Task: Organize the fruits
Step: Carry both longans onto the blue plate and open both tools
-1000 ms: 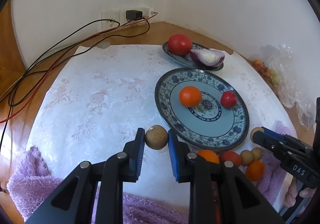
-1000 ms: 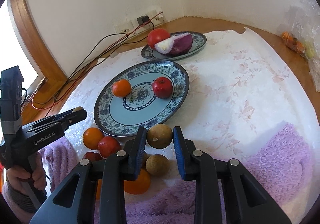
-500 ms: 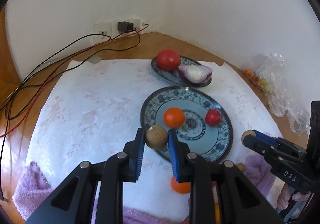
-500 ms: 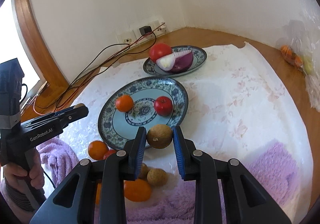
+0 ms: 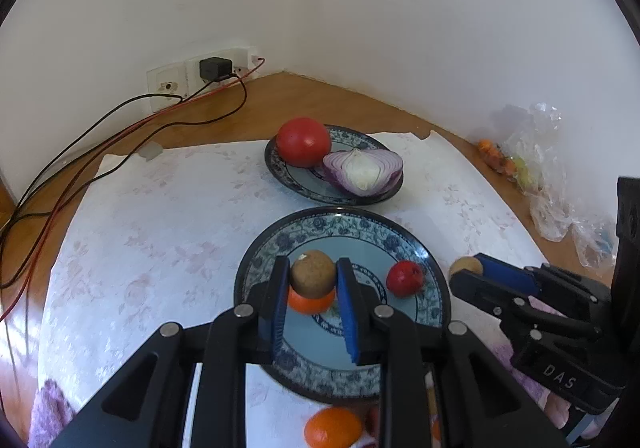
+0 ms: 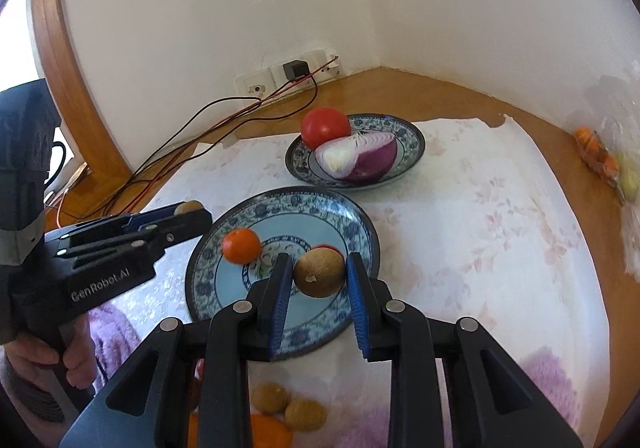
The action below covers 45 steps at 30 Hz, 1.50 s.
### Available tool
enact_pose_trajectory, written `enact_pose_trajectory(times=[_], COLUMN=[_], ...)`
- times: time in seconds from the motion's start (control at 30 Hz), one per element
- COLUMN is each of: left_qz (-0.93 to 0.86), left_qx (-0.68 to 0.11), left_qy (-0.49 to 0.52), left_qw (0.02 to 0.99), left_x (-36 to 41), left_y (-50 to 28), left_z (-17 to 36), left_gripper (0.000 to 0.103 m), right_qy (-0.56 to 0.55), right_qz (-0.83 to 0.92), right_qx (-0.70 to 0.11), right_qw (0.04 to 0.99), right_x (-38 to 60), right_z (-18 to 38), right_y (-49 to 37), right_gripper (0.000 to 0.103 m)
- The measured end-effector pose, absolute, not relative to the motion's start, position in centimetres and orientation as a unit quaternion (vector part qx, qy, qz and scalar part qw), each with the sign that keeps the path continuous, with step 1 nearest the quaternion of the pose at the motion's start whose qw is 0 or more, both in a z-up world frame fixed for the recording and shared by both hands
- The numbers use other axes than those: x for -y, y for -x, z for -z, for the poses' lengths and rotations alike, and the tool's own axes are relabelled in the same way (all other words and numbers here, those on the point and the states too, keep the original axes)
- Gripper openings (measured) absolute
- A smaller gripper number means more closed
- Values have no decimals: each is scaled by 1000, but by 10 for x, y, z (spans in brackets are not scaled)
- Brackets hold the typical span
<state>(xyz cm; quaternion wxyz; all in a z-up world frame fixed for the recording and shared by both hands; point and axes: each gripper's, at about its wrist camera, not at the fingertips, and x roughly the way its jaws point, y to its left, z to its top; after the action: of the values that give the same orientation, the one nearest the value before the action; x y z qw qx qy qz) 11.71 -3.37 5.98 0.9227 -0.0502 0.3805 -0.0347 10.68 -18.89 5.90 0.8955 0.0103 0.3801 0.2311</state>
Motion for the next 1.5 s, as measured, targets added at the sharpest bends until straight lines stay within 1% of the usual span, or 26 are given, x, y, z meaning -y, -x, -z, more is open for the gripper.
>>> enact_pose_trajectory(times=[0.4, 0.83, 1.1, 1.27, 1.33, 1.5], left_qz=[35, 34, 44, 45, 42, 39], left_qx=[-392, -417, -417, -418, -418, -418], left_qy=[72, 94, 101, 109, 112, 120], left_qw=[917, 904, 902, 901, 900, 900], left_x=[32, 24, 25, 24, 22, 19], left_y=[-146, -161, -161, -162, -162, -162], left_z=[-37, -17, -13, -12, -12, -11], left_gripper=[25, 25, 25, 26, 29, 31], right_qy=[-11, 8, 20, 27, 26, 27], right_qz=[-233, -230, -220, -216, -217, -216], right_qx=[-381, -408, -432, -431, -431, -430], right_qw=[895, 884, 874, 875, 876, 876], right_x=[169, 152, 147, 144, 145, 144], right_z=[-43, -24, -13, -11, -10, -10], right_y=[-147, -168, -175, -177, -178, -177], right_gripper=[29, 29, 29, 29, 29, 29])
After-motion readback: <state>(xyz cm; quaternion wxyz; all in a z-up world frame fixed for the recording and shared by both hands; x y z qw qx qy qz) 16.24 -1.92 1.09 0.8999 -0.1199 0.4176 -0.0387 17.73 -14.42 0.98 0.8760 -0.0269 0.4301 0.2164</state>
